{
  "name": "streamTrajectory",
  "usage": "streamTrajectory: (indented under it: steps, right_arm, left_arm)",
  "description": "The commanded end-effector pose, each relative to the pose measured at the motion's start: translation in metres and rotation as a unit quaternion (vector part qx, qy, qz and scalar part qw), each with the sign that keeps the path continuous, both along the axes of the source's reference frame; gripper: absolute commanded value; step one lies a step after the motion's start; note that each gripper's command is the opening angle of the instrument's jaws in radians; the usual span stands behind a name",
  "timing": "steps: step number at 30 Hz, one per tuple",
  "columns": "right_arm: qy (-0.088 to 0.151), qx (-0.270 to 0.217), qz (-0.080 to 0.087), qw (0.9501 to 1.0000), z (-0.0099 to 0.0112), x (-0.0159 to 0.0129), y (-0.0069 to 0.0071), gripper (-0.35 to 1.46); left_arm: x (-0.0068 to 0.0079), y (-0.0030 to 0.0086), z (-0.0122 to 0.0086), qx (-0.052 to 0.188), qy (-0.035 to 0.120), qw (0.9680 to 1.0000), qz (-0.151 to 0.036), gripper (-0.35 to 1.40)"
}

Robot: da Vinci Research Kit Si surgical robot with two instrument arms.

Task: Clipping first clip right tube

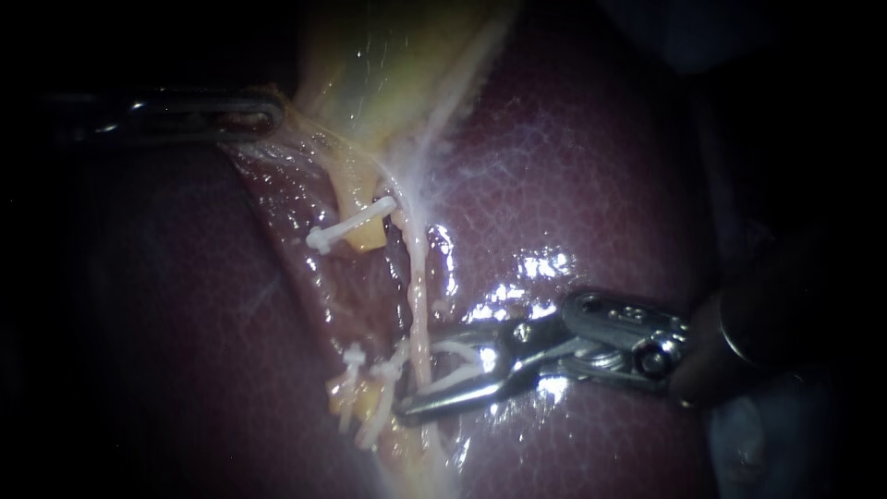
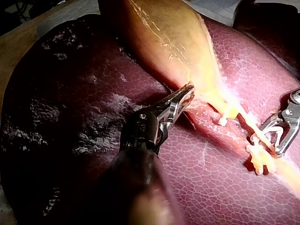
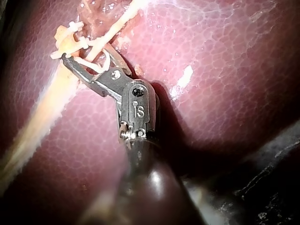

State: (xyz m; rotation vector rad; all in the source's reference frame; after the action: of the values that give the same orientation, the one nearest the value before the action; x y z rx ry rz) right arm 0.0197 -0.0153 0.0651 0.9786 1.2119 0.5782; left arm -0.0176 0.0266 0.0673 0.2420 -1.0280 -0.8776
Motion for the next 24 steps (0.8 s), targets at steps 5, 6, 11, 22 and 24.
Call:
streamTrajectory:
  steps: [5,6,11,22,24]
  right_arm:
    - [0.019,0.014,-0.003,0.9997,-0.0014,0.0001,0.0000,0.50]
    - [0.024,0.016,-0.002,0.9996,-0.0018,0.0001,0.0000,0.50]
    - [0.041,0.025,0.000,0.9988,-0.0041,0.0004,-0.0003,0.50]
    - [0.066,0.042,0.001,0.9969,-0.0071,0.0015,-0.0009,0.50]
    - [0.067,0.045,0.001,0.9968,-0.0071,0.0015,-0.0009,0.50]
  left_arm:
    - [0.0000,0.0000,0.0000,0.000,0.001,1.0000,-0.001,-0.35]
    - [0.0000,0.0000,0.0000,0.000,0.001,1.0000,-0.001,-0.35]
    - [0.0000,0.0000,0.0000,0.000,0.001,1.0000,-0.001,-0.35]
    - [0.0000,0.0000,0.0001,0.000,0.002,1.0000,0.000,-0.35]
    - [0.0000,0.0000,0.0001,0.000,0.002,1.0000,0.000,-0.35]
